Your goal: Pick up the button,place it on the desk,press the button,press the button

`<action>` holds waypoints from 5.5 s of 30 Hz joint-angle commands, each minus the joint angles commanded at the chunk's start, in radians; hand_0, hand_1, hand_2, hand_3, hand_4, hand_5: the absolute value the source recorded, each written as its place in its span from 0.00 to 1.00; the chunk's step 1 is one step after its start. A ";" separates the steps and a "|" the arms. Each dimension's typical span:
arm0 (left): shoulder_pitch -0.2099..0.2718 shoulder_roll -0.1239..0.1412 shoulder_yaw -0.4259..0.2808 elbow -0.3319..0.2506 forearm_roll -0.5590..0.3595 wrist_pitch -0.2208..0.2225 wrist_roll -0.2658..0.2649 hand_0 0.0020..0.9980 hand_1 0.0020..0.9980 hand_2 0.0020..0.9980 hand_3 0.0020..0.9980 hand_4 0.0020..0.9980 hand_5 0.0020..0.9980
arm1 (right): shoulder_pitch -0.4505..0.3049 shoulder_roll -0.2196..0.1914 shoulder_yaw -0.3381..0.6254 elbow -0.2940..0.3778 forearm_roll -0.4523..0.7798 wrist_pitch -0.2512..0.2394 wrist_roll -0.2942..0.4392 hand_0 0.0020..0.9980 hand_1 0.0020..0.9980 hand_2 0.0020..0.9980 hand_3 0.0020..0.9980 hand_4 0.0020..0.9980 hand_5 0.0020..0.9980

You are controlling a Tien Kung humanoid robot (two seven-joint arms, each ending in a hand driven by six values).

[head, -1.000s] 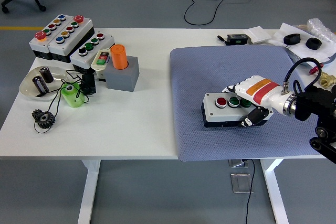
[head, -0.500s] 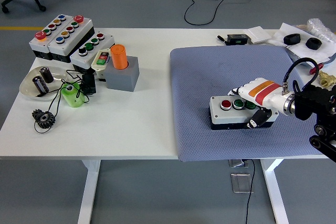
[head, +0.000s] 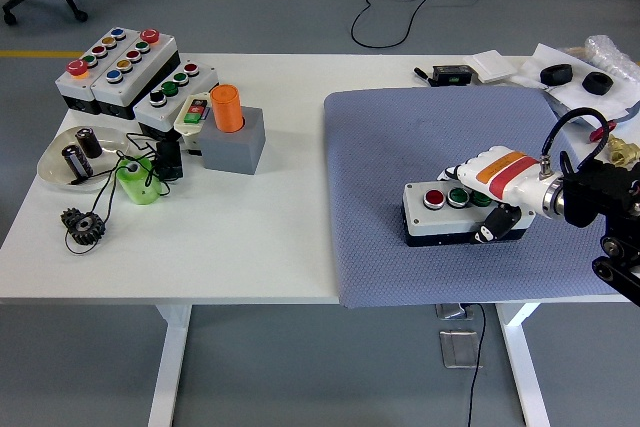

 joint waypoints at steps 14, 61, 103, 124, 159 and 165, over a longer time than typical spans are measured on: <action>0.000 0.000 0.002 0.001 -0.003 -0.001 -0.001 0.60 0.54 0.50 0.45 0.27 0.98 | -0.004 -0.002 0.004 -0.001 0.024 0.028 -0.006 0.86 0.77 0.86 0.98 0.81 0.14; 0.013 0.000 0.017 0.002 -0.006 -0.001 -0.001 0.60 0.54 0.50 0.45 0.27 0.98 | -0.152 -0.161 0.224 0.385 0.387 -0.084 -0.199 0.31 0.03 0.19 0.80 0.44 0.00; -0.001 0.001 -0.001 0.000 0.007 -0.002 0.000 0.60 0.54 0.50 0.45 0.26 0.97 | -0.160 -0.144 0.153 0.321 0.337 0.113 -0.269 0.25 0.00 0.14 0.76 0.59 0.00; 0.004 0.001 0.007 0.001 0.005 -0.001 0.001 0.60 0.54 0.50 0.45 0.26 0.97 | -0.162 -0.092 0.179 0.357 0.314 0.108 -0.271 0.25 0.00 0.14 0.75 0.60 0.00; 0.001 0.001 0.007 0.001 0.008 -0.001 0.002 0.60 0.54 0.50 0.45 0.27 0.97 | -0.207 -0.092 0.403 0.316 0.667 -0.067 -0.140 0.59 0.63 0.73 0.95 0.76 0.24; 0.000 0.001 0.007 0.001 0.007 -0.001 0.003 0.60 0.54 0.50 0.45 0.27 0.97 | -0.223 -0.086 0.475 0.240 0.920 -0.183 -0.068 0.74 0.77 0.89 0.94 0.78 0.28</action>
